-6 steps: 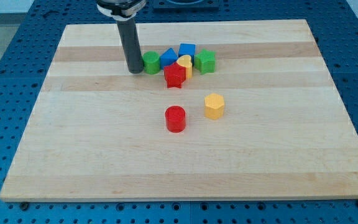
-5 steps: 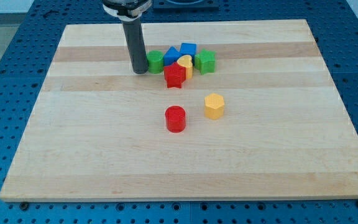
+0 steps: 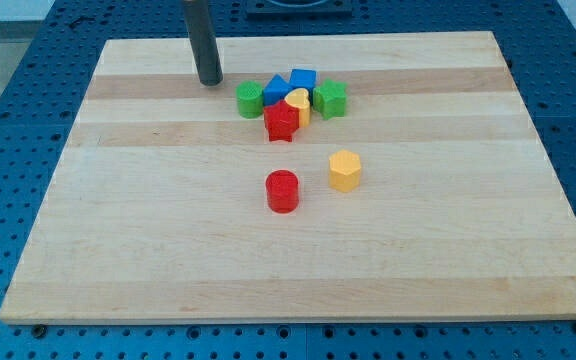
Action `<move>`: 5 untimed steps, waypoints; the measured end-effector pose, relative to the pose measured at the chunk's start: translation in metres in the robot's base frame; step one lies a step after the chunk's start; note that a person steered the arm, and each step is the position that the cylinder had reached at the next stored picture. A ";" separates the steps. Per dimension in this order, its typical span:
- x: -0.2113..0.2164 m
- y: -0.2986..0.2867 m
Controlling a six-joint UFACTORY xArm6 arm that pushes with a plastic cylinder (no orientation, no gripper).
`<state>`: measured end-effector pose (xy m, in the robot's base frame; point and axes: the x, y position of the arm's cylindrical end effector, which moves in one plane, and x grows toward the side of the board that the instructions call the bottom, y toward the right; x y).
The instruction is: Nudge the green circle down a bit
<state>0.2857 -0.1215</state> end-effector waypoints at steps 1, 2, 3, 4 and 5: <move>0.004 0.005; 0.008 0.015; 0.009 0.019; 0.032 0.034; 0.034 0.034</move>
<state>0.3195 -0.0872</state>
